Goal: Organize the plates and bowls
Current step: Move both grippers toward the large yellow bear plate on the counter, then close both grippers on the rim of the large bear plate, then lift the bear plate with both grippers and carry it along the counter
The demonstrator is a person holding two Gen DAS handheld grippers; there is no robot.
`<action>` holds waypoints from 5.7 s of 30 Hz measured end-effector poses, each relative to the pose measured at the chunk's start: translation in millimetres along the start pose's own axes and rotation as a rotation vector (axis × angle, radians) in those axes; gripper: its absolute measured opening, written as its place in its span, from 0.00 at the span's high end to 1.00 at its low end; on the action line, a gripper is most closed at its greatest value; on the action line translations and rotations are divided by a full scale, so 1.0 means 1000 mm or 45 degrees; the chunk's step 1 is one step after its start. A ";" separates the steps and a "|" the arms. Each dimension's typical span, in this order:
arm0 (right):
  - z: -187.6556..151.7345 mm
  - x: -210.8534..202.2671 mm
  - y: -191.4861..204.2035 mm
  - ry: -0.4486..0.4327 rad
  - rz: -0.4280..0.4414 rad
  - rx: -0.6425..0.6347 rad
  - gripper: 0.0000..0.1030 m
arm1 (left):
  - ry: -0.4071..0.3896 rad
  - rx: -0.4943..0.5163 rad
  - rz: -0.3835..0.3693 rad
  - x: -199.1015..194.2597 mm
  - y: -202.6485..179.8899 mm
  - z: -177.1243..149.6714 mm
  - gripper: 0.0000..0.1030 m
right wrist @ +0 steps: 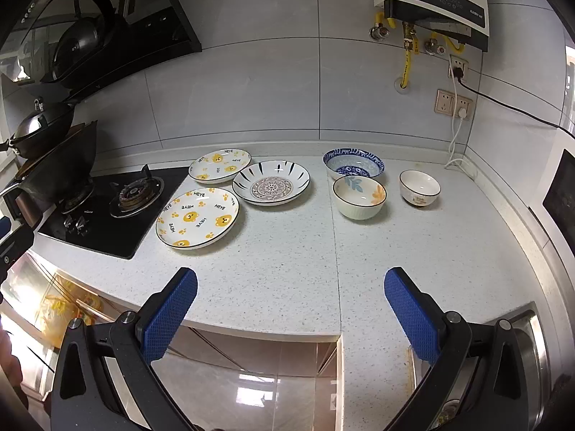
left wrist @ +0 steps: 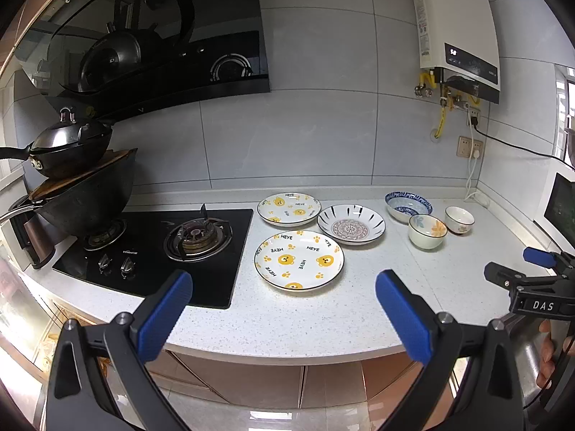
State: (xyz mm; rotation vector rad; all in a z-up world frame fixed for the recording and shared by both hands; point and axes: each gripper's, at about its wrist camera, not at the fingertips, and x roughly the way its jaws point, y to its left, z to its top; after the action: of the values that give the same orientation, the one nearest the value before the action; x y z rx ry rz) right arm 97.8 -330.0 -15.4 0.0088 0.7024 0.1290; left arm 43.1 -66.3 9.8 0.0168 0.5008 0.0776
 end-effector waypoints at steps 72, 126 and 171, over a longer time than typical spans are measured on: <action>0.056 0.148 0.087 0.182 -0.061 0.084 0.01 | 0.241 0.068 -0.236 0.232 0.085 0.050 0.00; 0.038 0.368 0.080 0.760 0.387 0.158 0.70 | 0.932 -0.242 -0.661 0.478 0.069 -0.012 0.10; 0.036 0.271 0.083 0.705 0.427 0.316 0.87 | 1.082 -0.409 -0.755 0.386 0.130 -0.007 0.90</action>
State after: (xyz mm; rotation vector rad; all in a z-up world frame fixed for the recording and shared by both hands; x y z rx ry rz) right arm 316.5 -213.7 -157.6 0.3401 1.2642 0.3733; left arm 367.8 93.7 -176.2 -0.4960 1.3157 -0.4363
